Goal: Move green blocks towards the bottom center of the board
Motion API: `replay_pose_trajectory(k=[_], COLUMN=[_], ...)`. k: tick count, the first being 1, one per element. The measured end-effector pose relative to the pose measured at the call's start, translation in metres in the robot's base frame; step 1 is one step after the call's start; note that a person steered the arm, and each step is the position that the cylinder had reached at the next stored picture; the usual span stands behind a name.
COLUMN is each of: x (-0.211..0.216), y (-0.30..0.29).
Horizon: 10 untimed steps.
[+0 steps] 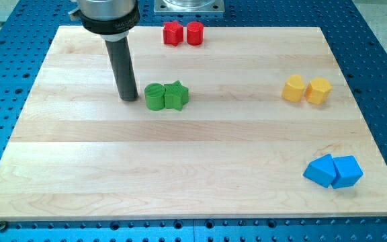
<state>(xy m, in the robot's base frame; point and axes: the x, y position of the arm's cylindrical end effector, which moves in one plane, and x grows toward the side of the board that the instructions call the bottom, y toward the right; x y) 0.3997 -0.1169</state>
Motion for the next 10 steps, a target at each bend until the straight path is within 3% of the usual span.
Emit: replay_pose_trajectory(k=[1, 2, 3, 4, 5, 6, 7, 9, 10], x=[-0.014, 0.001, 0.134, 0.085, 0.068, 0.034, -0.032, 0.113, 0.097], y=[0.003, 0.052, 0.054, 0.049, 0.067, 0.017, 0.077, 0.12, 0.129])
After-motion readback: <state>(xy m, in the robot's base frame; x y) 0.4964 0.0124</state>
